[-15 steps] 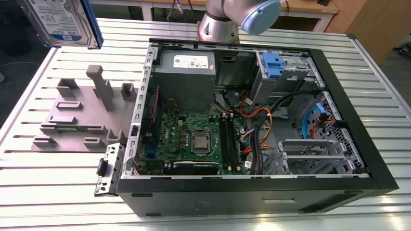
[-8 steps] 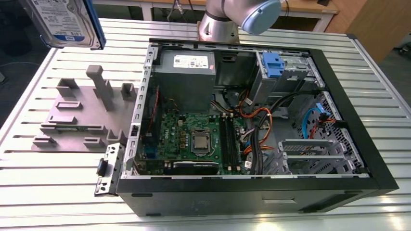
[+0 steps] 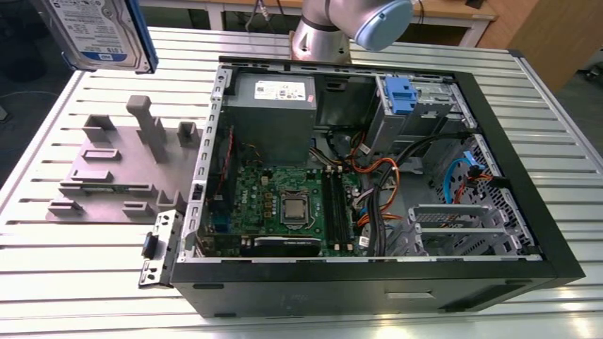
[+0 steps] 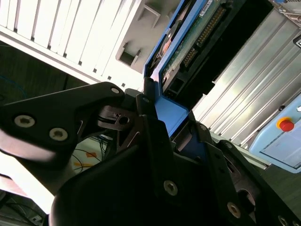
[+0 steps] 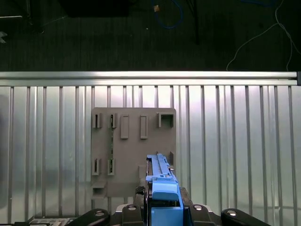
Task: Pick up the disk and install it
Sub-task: 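Pick up the disk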
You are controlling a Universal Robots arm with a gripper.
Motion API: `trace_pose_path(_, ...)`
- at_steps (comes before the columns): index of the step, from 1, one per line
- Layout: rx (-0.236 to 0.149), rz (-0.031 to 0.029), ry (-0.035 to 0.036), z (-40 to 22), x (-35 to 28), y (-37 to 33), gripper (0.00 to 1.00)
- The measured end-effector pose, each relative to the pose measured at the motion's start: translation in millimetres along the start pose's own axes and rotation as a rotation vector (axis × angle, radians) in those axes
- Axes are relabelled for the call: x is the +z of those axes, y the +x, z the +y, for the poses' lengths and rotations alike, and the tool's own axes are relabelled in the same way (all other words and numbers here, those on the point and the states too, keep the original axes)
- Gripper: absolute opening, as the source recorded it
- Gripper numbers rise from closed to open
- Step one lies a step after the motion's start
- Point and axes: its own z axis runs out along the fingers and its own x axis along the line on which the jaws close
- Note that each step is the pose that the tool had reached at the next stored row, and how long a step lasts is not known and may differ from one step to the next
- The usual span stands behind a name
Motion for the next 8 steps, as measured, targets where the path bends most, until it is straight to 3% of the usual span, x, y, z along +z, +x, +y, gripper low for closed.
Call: trace_pose_path(8, 0.000, 0.0000, 0.0000, -5.0, -0.2, 0.8, 0.36)
